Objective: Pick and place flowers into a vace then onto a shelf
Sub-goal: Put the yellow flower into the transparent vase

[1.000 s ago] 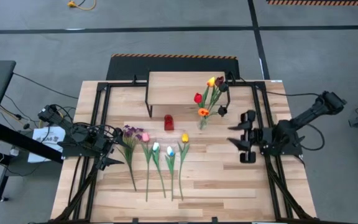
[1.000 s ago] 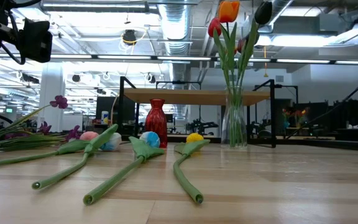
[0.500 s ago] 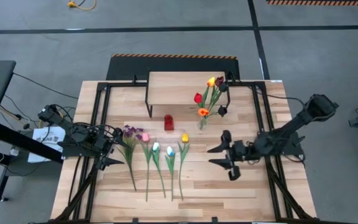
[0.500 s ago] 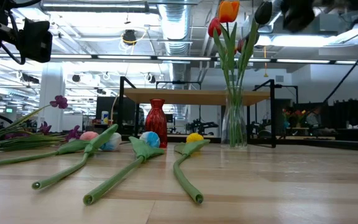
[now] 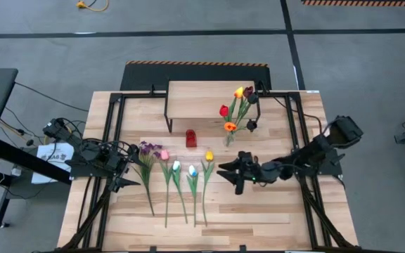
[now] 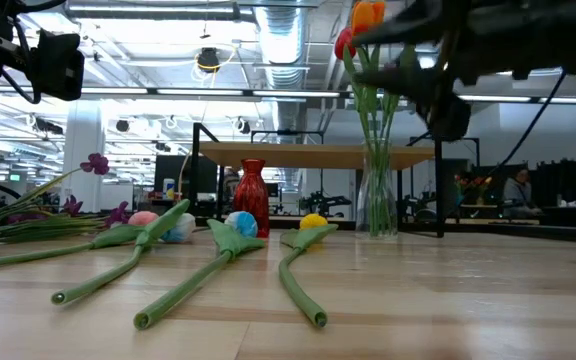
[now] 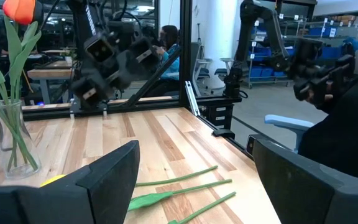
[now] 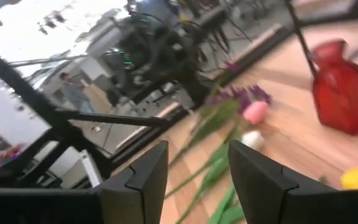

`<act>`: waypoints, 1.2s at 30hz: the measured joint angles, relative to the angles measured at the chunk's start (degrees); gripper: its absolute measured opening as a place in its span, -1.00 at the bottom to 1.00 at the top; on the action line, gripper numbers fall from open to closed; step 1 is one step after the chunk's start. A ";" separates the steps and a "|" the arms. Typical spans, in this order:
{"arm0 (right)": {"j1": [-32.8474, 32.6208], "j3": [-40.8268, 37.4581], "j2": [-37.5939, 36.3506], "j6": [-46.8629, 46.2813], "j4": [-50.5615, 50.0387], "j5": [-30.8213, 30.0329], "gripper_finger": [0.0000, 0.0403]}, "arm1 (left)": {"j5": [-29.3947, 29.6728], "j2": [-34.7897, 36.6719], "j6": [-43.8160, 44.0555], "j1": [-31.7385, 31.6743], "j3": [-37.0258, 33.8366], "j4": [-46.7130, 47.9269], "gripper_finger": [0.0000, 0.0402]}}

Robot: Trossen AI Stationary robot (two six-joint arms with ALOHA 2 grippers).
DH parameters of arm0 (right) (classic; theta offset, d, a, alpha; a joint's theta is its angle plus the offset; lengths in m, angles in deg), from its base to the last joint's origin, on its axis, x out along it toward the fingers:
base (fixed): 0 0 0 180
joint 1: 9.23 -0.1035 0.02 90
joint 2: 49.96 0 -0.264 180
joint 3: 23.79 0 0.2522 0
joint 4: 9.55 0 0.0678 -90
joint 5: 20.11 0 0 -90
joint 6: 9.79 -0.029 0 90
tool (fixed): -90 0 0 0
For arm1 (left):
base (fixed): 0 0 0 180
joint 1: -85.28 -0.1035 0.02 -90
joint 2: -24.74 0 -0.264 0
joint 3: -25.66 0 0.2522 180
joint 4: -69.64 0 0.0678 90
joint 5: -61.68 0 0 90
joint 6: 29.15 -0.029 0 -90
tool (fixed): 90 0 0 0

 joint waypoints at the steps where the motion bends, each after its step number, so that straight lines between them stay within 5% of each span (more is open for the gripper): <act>1: 0.58 0.27 0.60 -1.48 -0.52 0.10 -0.21 | -0.01 0.00 0.01 -0.01 0.01 0.02 0.51; 9: 3.69 0.33 3.44 -9.65 -5.39 0.47 -0.21 | -0.01 0.00 -0.01 0.00 0.00 0.01 0.51; 36: 3.82 3.43 3.82 -6.37 -19.70 1.24 -0.21 | -0.01 0.00 0.01 0.01 0.00 0.02 0.51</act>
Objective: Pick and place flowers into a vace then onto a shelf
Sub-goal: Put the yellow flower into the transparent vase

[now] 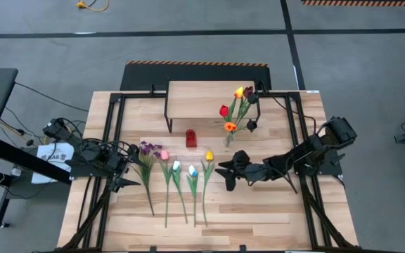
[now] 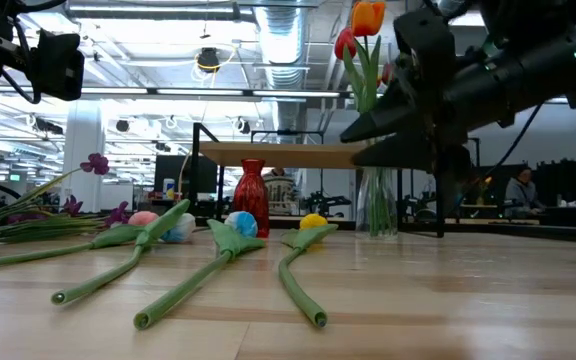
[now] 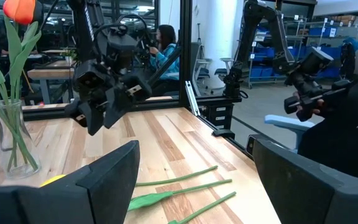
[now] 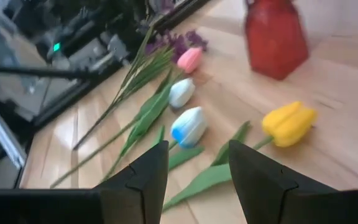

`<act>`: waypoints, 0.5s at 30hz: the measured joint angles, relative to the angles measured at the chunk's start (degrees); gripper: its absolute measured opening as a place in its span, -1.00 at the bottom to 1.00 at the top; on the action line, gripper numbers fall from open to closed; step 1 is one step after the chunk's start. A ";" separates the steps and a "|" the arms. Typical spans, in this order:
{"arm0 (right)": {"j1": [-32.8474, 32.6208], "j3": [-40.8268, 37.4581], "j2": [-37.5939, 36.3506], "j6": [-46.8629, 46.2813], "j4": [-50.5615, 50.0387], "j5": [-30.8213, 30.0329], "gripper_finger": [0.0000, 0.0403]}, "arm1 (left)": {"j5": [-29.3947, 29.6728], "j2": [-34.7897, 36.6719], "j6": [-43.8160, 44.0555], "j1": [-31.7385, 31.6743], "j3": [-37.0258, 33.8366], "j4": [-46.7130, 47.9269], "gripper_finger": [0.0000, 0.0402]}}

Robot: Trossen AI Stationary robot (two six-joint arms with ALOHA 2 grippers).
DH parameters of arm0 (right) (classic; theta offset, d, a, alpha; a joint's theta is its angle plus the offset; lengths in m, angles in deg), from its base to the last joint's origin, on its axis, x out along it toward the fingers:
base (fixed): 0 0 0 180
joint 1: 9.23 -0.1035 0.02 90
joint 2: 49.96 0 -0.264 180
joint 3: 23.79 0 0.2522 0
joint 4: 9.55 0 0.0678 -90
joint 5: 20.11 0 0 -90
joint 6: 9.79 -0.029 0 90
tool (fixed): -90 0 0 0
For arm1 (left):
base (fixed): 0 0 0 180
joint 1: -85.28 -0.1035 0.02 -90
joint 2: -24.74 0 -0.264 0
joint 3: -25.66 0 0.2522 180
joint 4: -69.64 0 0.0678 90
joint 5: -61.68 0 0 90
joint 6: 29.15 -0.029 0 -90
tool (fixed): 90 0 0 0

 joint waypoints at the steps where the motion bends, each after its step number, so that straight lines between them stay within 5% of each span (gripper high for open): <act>1: -0.13 1.15 0.00 0.55 -1.89 0.81 -0.21 | 0.00 0.00 0.00 -0.01 0.00 0.00 0.51; 10: -1.69 11.45 0.00 -7.85 -26.28 3.67 -0.21 | 0.00 0.00 0.00 -0.02 0.00 0.00 0.51; 15: -2.35 13.88 0.00 -15.60 -30.64 3.42 -0.22 | 0.00 0.00 -0.01 0.00 0.01 0.00 0.51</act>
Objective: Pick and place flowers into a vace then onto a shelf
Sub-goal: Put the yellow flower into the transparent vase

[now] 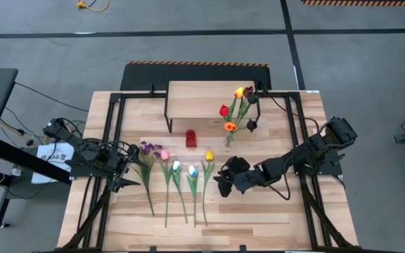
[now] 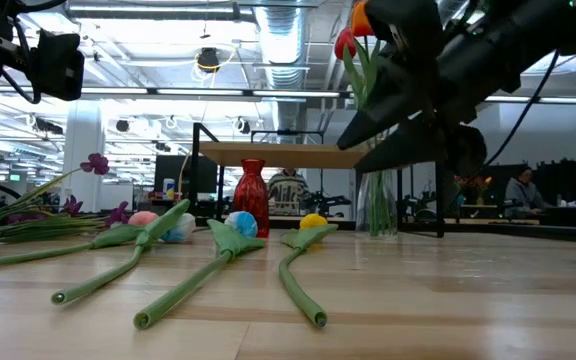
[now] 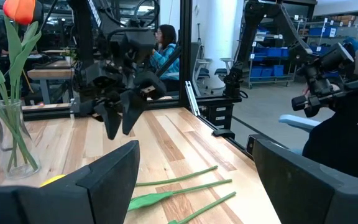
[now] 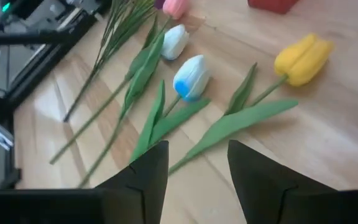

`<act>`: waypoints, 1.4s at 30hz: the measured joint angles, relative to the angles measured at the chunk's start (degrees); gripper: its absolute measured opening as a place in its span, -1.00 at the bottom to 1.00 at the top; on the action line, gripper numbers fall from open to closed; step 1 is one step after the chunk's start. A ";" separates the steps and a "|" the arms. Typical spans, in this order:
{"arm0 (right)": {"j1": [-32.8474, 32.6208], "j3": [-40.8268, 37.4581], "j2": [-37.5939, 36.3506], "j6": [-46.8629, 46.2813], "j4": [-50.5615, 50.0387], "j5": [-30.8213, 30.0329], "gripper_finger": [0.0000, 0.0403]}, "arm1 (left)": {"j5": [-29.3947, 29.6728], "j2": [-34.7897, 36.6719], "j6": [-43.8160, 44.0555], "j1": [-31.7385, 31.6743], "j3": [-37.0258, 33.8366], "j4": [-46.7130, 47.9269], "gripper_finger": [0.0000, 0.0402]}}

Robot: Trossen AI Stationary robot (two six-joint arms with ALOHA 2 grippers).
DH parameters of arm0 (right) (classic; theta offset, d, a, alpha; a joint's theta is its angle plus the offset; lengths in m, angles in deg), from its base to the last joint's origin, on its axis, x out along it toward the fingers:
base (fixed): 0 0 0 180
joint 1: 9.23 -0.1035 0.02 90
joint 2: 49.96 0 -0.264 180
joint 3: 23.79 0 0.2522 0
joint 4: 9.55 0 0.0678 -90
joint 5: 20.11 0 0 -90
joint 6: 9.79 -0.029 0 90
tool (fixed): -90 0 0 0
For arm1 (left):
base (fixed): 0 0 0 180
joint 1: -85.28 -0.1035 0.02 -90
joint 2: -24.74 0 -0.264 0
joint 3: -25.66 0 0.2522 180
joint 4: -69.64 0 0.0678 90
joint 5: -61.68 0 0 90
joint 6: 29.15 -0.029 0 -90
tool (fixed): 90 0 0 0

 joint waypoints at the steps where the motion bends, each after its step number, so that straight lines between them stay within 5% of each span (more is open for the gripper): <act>1: -0.05 0.31 0.00 -1.48 -0.48 -0.19 -0.23 | 0.00 0.00 0.01 -0.02 0.00 0.00 0.51; 18: 1.16 12.80 12.75 -11.34 -5.35 4.92 -0.46 | 0.00 -0.02 0.01 -0.02 -0.01 -0.01 0.51; 29: 1.42 21.34 13.92 -16.11 -20.40 4.93 -0.46 | 0.00 -0.04 0.01 -0.02 0.01 0.00 0.51; 42: 3.00 23.80 16.96 -20.79 -23.47 4.91 -0.46 | -0.02 -0.02 -0.09 -0.02 -0.01 -0.02 0.51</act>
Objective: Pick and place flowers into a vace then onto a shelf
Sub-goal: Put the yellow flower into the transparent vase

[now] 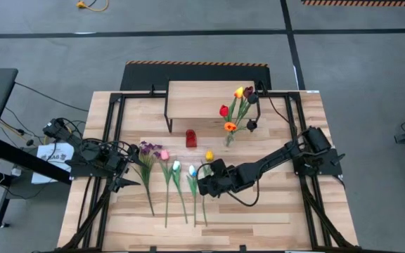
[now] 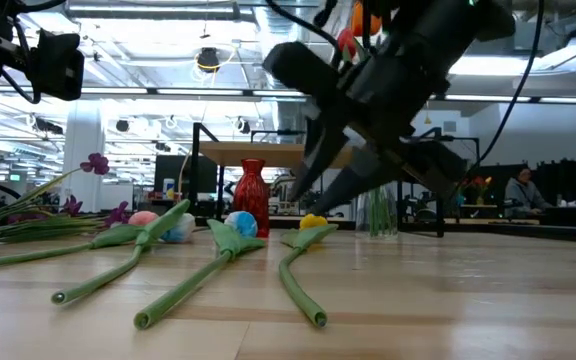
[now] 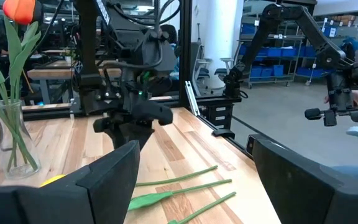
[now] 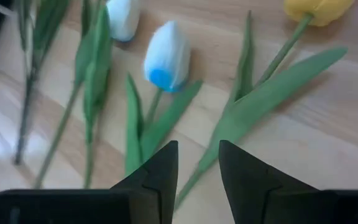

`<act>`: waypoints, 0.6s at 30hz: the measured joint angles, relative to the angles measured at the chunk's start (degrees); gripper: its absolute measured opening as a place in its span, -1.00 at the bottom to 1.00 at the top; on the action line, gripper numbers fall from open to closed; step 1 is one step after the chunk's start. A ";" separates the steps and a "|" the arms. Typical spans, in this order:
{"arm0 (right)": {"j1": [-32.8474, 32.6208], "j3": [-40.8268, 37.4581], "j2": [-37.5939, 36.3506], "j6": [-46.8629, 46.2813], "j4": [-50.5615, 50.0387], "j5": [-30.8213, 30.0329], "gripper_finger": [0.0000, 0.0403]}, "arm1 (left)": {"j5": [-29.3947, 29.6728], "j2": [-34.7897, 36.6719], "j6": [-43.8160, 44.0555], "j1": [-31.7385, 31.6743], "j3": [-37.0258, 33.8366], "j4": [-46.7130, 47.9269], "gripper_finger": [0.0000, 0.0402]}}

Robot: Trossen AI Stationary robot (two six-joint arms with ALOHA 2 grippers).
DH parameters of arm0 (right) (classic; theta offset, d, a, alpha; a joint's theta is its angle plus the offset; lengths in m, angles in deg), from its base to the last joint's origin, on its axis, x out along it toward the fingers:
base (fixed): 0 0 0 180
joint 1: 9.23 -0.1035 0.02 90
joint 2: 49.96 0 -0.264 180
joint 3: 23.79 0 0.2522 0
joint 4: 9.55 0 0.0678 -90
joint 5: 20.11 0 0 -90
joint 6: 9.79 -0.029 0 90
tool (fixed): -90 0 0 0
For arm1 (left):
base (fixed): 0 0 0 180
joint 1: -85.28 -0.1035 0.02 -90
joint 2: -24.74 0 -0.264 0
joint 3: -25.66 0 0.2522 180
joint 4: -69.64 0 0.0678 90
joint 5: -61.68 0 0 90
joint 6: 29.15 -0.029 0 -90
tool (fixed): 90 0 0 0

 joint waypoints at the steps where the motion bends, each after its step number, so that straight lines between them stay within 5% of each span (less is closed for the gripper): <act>1: -0.02 0.18 0.04 -0.64 -0.21 0.00 -0.46 | 0.00 -0.02 -0.53 0.00 0.00 0.00 0.51; 18: 0.68 0.12 0.37 -0.88 -2.00 -0.13 -0.46 | 0.07 0.00 -1.63 0.00 0.02 0.00 0.51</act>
